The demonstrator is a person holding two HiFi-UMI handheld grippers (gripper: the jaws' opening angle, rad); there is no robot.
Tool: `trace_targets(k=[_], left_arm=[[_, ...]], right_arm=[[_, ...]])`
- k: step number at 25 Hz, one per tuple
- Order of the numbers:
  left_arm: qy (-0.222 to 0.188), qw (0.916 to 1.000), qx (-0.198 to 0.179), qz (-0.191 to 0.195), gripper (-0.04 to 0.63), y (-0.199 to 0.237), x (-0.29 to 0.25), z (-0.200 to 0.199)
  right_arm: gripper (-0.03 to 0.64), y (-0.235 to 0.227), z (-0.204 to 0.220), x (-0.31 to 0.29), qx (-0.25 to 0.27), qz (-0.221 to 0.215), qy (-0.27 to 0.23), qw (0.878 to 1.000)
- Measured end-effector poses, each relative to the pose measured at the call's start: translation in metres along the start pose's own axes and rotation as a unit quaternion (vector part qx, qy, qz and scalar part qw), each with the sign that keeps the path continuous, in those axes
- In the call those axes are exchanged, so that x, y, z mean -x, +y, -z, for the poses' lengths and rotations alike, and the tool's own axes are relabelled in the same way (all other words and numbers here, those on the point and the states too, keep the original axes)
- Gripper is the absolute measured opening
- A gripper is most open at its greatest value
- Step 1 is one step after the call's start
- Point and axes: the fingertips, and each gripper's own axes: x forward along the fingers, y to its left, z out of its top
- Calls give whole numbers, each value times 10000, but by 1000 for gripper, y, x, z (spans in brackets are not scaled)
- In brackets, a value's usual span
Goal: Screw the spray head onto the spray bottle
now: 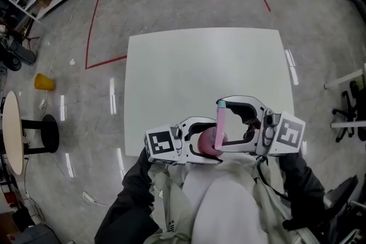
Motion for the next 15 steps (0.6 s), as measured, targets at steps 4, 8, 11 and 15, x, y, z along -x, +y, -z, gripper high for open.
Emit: trace_targets(k=[4, 8, 11, 15], left_arm=[[66, 9998, -69, 188, 433, -4, -10, 1], [-31, 9998, -117, -155, 433, 8, -9, 3], [-87, 9983, -166, -549, 433, 21, -6, 2], [-194, 9947, -202, -990, 428, 29, -6, 1]], right_arm=[[368, 5, -12, -6, -165, -311, -291, 9990], [348, -1, -10, -4, 109, 6, -247, 9996], [341, -12, -5, -4, 308, 457, -57, 9985], [337, -22, -6, -1, 314, 936, -183, 9950]])
